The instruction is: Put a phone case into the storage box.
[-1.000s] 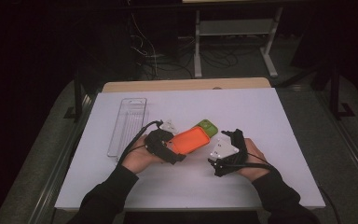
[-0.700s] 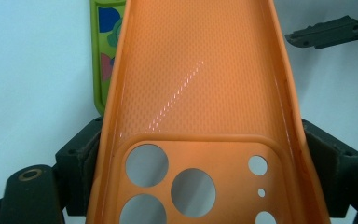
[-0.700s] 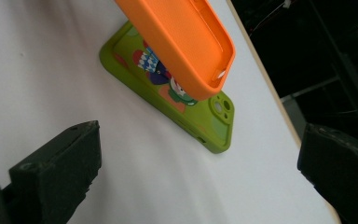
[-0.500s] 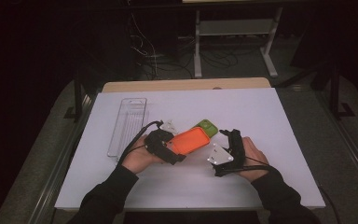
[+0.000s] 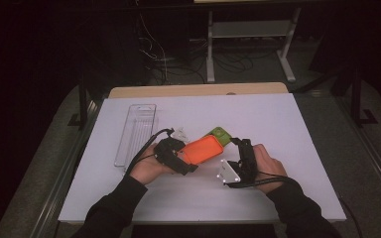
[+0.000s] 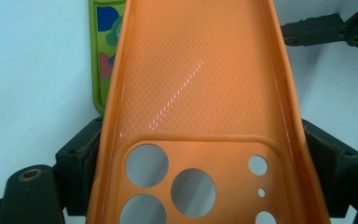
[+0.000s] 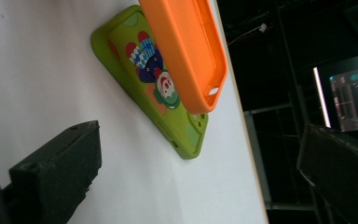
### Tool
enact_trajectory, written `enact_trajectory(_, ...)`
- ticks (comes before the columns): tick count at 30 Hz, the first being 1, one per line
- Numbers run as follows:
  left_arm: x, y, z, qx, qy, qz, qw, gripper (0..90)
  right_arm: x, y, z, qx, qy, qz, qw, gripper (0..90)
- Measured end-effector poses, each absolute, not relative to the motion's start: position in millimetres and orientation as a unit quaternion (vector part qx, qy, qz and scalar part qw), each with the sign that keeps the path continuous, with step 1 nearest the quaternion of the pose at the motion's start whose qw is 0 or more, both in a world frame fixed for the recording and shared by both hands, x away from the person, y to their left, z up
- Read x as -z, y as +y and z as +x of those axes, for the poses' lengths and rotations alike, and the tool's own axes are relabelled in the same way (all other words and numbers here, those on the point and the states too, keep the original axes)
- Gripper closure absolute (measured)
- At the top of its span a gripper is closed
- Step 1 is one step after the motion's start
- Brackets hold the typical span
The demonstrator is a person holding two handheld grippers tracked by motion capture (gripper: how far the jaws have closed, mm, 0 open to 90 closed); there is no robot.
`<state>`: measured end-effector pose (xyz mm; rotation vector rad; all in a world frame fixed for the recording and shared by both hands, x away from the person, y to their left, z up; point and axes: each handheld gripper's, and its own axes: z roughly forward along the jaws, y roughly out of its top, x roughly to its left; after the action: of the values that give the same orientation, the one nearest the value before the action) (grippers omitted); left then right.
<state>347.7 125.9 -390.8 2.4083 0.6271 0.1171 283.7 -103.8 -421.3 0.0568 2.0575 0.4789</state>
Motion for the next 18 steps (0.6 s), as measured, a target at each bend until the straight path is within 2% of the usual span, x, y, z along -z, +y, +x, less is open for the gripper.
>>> enact_trajectory(14, 390.3, 125.4, 347.5, -0.042, 0.237, 0.916, 0.321, 16.0, 425.8, -91.6, 277.7, -0.178, 0.821, -0.021, 0.542, 0.0)
enact_trajectory(18, 390.6, 124.5, 347.3, -0.039, 0.237, 0.915, 0.323, 16.0, 427.0, -85.2, 277.8, -0.178, 0.816, -0.026, 0.549, 2.7)
